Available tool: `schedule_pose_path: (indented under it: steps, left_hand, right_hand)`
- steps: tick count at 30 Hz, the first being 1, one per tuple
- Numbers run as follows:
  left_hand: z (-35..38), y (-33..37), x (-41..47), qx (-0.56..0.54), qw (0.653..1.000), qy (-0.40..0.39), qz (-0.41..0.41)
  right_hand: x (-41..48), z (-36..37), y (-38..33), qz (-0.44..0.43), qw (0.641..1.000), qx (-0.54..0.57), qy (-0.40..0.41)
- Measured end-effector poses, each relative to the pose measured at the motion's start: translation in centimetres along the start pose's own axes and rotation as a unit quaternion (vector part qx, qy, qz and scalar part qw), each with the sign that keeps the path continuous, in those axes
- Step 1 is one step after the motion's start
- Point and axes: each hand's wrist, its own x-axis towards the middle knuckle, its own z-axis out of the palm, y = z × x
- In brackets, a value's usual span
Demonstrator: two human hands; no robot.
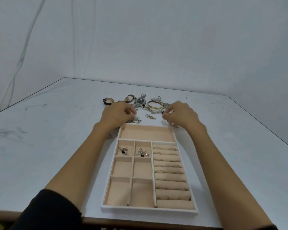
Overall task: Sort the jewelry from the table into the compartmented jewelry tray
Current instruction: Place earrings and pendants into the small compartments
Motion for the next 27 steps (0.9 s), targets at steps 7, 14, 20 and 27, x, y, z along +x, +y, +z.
schedule_pose_path:
  steps: [7,14,20,27]
  left_hand:
    - [0.2,-0.2,0.6,0.060,0.996,-0.019,0.064]
    - [0.5,-0.4,0.9,0.055,0.997,-0.046,0.040]
    - [0.7,-0.6,1.0,0.035,0.998,-0.054,0.025]
    - [0.8,-0.6,0.9,-0.003,0.998,-0.056,0.000]
  right_hand:
    - [3.5,3.1,-2.2,-0.057,0.998,-0.030,0.019]
    - [4.2,4.6,-1.5,-0.066,0.996,-0.060,0.033]
    - [4.4,4.8,-1.5,-0.067,0.996,-0.054,0.019]
    - [4.4,4.5,-1.2,-0.063,0.997,0.040,0.024]
